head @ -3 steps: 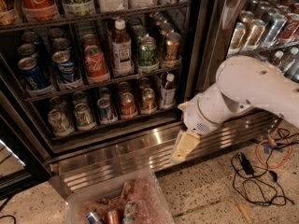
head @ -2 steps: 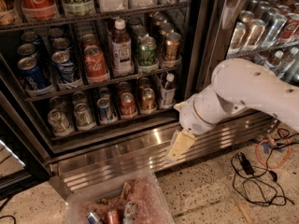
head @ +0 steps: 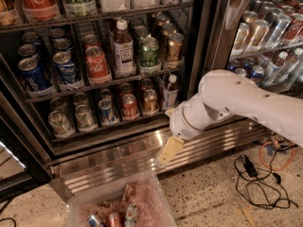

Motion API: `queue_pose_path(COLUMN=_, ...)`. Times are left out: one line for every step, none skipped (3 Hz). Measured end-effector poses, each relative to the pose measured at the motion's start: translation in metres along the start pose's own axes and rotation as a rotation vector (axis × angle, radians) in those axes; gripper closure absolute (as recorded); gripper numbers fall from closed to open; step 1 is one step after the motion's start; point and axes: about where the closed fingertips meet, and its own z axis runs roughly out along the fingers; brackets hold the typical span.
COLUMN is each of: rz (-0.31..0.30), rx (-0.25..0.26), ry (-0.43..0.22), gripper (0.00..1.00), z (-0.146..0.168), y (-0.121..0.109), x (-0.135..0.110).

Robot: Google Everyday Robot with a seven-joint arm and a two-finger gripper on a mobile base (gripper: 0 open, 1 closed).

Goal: Pick 7up can from bottom shelf of fridge

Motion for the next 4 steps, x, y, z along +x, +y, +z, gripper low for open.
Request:
queue_pose_path(rz=0.004, rx=-0.036, ry=-0.016, gripper=0.0, z=0.031, y=-0.003, x=-0.001)
queue_pose_path(rz=0.005, rx=-0.092, ry=-0.063, gripper=0.0, z=0.077, y=-0.004, x=-0.009)
queue_pose_path(rz=0.007, rx=-0.108, ry=-0.062, gripper=0.0, z=0.093, y=-0.004, x=-0.014)
queue_pose_path(rz=0.014, rx=-0.117, ry=-0.074, gripper=0.0, z=0.118, y=-0.005, x=-0.021)
